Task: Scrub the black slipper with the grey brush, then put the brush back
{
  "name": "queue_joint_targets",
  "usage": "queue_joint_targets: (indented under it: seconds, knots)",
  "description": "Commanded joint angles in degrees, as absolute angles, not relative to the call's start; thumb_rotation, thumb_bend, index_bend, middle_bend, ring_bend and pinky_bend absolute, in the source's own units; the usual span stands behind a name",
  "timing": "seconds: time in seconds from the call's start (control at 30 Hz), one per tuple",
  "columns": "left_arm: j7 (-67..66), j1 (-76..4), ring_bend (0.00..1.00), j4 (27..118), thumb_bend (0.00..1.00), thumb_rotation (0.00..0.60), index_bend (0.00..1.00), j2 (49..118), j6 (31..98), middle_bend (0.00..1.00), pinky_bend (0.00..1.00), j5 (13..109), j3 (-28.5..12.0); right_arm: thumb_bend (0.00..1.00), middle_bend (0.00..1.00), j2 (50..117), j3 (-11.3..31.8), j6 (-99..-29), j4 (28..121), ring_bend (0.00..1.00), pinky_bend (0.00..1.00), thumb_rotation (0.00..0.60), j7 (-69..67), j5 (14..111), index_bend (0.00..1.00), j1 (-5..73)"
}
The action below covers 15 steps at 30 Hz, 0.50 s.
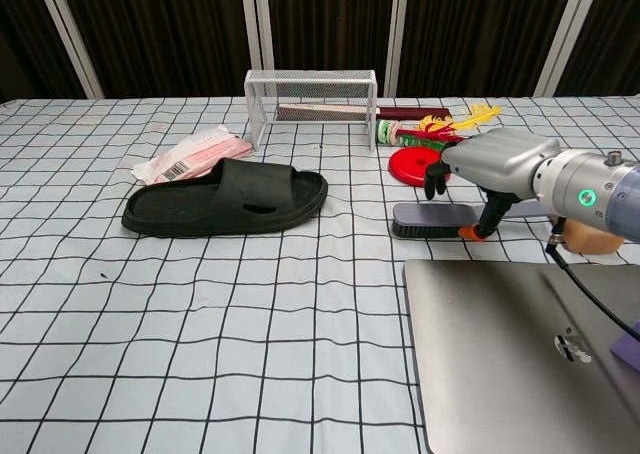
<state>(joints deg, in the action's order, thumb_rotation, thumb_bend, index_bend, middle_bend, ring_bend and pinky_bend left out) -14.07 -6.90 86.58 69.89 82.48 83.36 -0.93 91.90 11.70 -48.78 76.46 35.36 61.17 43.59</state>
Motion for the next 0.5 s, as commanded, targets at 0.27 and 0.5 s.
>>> queue_joint_targets:
  seconds: [0.27,0.5]
  knots:
    - [-13.78,-6.90,0.02,86.49,0.07,0.600,0.00,69.90,82.39,0.03,0.01,83.66,-0.89,0.35,0.33,93.00,10.68,-49.91,75.14,0.21,0.32,0.600,34.35,61.55,0.37,44.18]
    - [-13.57,-7.03,0.02,86.07,0.07,0.600,0.00,70.00,81.88,0.02,0.01,83.36,-1.03,0.34,0.38,94.60,10.24,-50.17,73.09,0.26,0.38,0.600,32.90,62.63,0.43,45.00]
